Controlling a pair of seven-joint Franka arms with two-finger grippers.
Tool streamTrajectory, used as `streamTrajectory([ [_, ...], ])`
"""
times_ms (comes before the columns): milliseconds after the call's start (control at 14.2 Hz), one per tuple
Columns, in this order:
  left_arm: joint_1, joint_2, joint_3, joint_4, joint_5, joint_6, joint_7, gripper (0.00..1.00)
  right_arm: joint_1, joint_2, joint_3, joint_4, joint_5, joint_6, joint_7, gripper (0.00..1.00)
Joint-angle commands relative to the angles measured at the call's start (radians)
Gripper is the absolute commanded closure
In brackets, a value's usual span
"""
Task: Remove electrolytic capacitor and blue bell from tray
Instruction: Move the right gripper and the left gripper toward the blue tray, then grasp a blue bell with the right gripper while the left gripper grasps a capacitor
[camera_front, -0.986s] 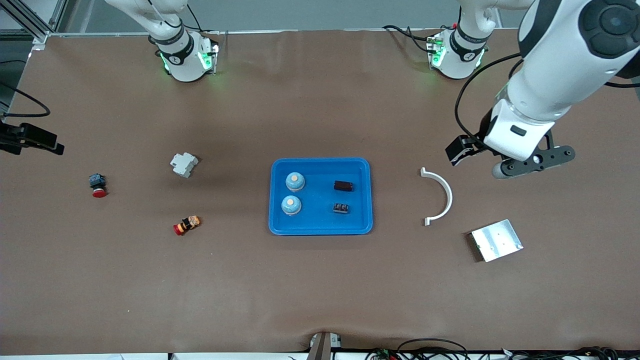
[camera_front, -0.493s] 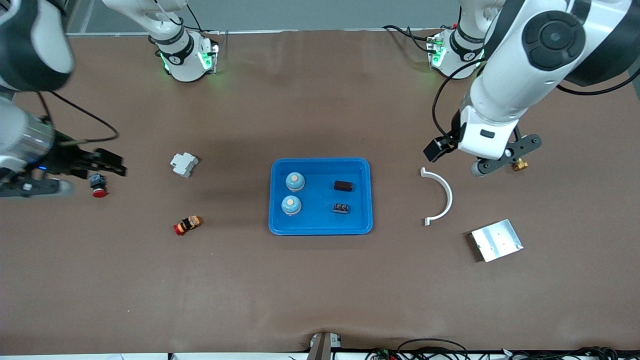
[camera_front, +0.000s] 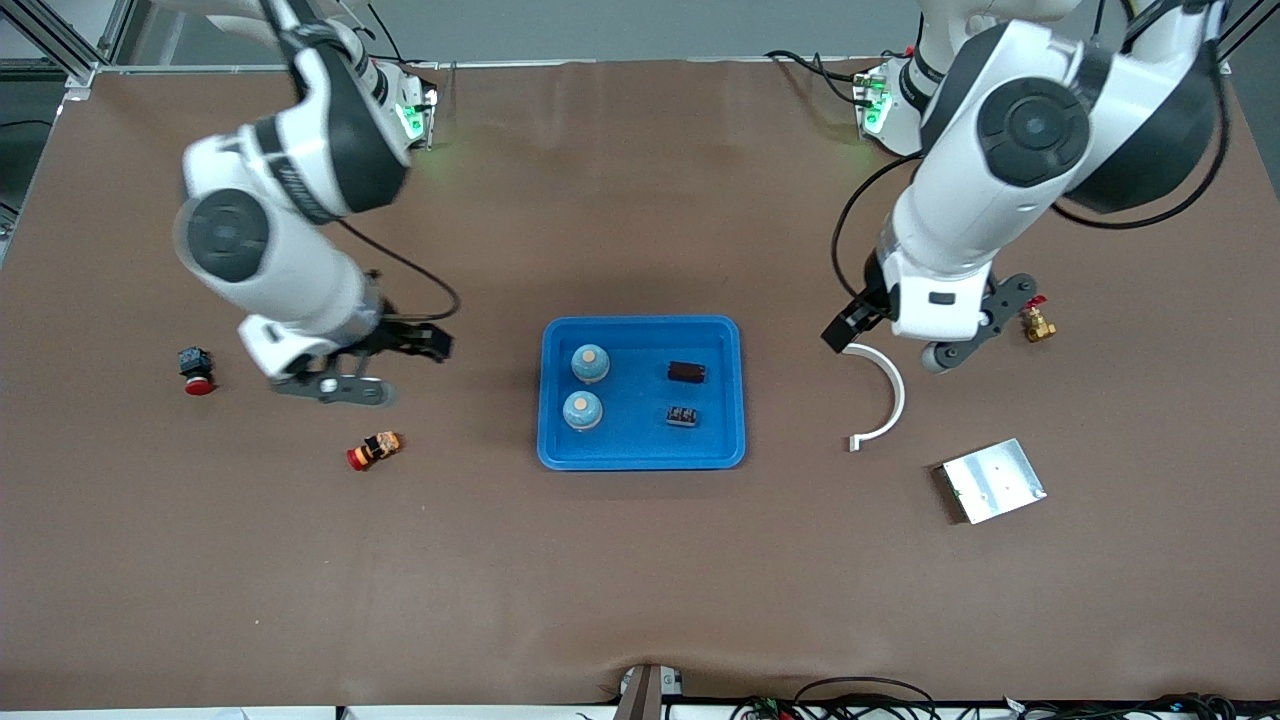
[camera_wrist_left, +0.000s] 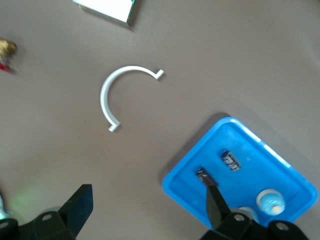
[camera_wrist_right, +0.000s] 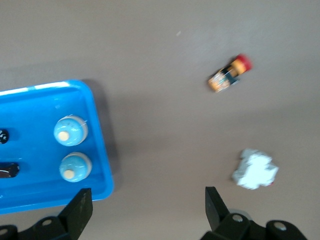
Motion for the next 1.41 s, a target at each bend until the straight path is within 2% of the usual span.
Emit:
streamTrajectory([
  [0,-0.021,0.019,-0.005,-0.012,0.017,0.053,-0.093,0.0,0.087,0.06,-0.011,0.006,-0.021,0.055,0.122,0.0],
  [282,-0.052,0.068,-0.005,-0.014,0.014,0.091,-0.218,0.0,0.179,0.162,-0.013,0.006,-0.022,0.161,0.198,0.0],
  [704,-0.084,0.155,-0.002,-0.014,0.019,0.18,-0.361,0.0,0.233,0.274,-0.013,0.004,-0.025,0.287,0.209,0.0],
  [845,-0.092,0.183,-0.002,-0.014,0.019,0.209,-0.393,0.0,0.251,0.294,-0.011,0.006,-0.051,0.301,0.209,0.0],
  [1338,-0.128,0.279,0.001,-0.009,0.02,0.31,-0.511,0.0,0.291,0.358,-0.013,-0.005,-0.051,0.398,0.209,0.0],
])
